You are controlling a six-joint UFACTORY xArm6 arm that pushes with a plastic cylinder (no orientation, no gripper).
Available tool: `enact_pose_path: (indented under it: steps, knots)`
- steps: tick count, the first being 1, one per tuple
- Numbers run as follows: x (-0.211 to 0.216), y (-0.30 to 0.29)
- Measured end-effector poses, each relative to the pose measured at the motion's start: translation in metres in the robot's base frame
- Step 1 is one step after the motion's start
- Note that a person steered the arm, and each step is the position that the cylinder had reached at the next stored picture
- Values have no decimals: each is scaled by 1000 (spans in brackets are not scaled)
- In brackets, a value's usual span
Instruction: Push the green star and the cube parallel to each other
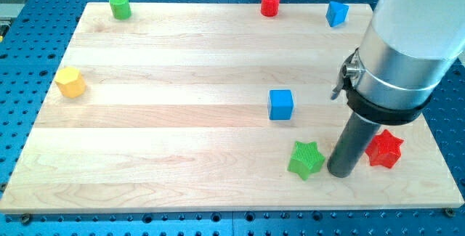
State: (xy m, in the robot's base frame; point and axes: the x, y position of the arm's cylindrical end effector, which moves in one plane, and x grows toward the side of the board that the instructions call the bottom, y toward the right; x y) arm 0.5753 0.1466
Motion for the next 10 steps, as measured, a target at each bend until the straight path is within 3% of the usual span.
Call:
enact_pose_path:
  steps: [4,6,7,8,10]
  knots:
    - [12,-39]
    - [-59,11]
    - [-90,1]
    - [-114,-17]
    - [-107,-130]
